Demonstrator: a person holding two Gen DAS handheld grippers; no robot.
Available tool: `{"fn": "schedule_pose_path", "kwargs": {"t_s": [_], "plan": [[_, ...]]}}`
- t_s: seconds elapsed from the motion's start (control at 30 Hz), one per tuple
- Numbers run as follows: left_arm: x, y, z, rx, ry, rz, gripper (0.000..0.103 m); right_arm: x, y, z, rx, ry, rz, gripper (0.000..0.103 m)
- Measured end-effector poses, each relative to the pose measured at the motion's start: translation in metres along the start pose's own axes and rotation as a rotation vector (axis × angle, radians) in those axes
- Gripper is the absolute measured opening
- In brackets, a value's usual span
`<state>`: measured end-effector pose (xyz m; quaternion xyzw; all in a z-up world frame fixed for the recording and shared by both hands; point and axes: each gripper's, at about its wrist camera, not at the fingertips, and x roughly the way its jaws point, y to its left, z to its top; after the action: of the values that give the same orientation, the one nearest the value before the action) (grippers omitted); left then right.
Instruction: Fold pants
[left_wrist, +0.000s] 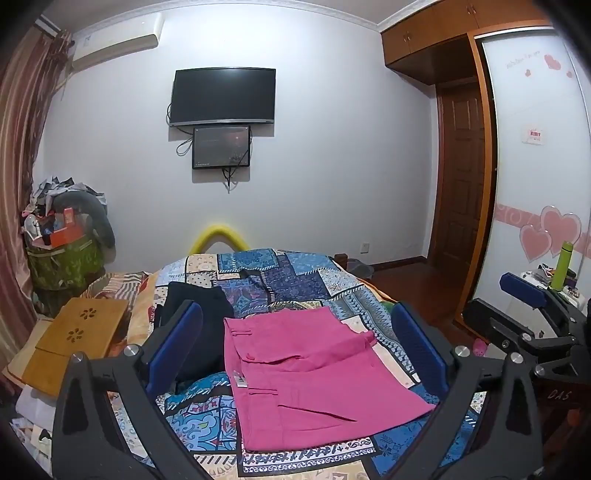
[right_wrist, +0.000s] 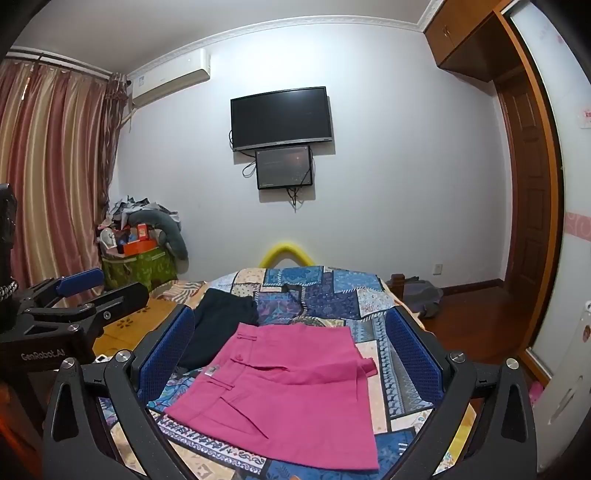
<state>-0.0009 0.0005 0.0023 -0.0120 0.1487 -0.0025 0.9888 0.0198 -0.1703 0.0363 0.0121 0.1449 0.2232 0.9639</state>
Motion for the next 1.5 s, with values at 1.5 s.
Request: {"fn": "schedule_pose_path", "kwargs": {"t_s": [1.5], "plan": [[0.0022, -0.0004, -0.0029, -0.011, -0.003, 0.002, 0.103, 0.0040, -0.0024, -0.0031, -0.001, 0.003, -0.008, 0.103]]}}
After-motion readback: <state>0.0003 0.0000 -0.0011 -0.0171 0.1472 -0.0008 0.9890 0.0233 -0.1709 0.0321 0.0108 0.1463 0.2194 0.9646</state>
